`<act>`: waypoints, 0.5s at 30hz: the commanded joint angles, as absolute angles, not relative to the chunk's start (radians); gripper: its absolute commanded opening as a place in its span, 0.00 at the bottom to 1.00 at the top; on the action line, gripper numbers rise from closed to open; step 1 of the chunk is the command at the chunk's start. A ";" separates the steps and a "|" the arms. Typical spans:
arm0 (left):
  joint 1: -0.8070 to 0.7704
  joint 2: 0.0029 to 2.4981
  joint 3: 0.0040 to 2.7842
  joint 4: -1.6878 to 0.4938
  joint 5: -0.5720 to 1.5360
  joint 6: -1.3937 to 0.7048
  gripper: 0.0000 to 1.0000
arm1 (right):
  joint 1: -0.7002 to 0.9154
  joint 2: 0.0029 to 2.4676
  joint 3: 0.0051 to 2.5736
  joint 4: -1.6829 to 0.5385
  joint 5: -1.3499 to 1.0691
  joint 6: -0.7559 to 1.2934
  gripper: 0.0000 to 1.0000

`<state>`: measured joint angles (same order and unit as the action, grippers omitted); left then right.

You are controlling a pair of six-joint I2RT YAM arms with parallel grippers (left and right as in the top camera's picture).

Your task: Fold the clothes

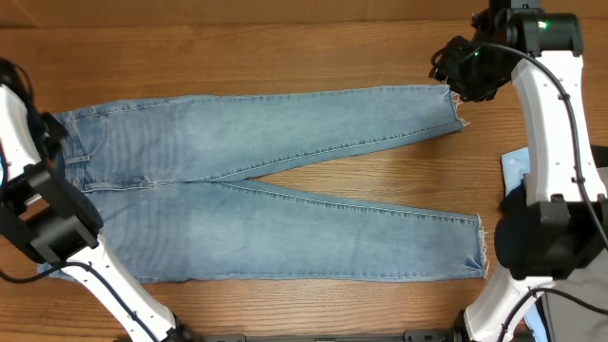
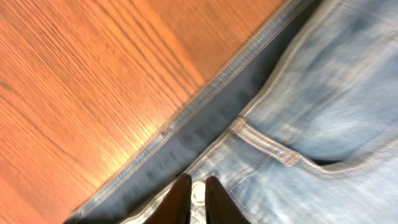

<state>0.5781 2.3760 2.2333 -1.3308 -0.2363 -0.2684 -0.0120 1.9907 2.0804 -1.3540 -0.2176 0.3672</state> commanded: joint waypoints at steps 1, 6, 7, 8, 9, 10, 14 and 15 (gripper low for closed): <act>0.569 2.363 2.452 -1.436 -0.039 -0.231 0.15 | -0.016 2.082 2.080 -1.356 -0.191 0.392 0.43; 0.546 2.280 2.629 -1.601 0.013 -0.213 0.31 | -0.018 2.079 2.085 -1.351 -0.195 0.392 0.51; 0.545 2.230 2.644 -1.639 0.013 -0.214 0.34 | -0.018 2.062 2.085 -1.368 -0.194 0.392 0.54; 0.545 2.203 2.645 -1.653 0.013 -0.218 0.35 | -0.019 2.046 2.085 -1.380 -0.193 0.392 0.55; 0.545 2.162 2.645 -1.672 0.012 -0.227 0.36 | -0.019 2.025 2.085 -1.393 -0.186 0.392 0.56; 0.548 2.136 2.645 -1.683 0.012 -0.233 0.36 | -0.019 2.006 2.085 -1.401 -0.176 0.392 0.57; 0.585 1.961 2.644 -1.690 0.048 -0.236 0.47 | -0.019 1.848 2.085 -1.444 -0.146 0.393 0.60; 0.599 1.905 2.642 -1.690 0.054 -0.233 0.51 | -0.019 1.794 2.085 -1.459 -0.147 0.393 0.61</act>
<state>0.5621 2.0521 2.6125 -1.6844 0.0170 -0.2337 -0.0135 1.9785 2.0716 -1.4406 -0.1711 0.3923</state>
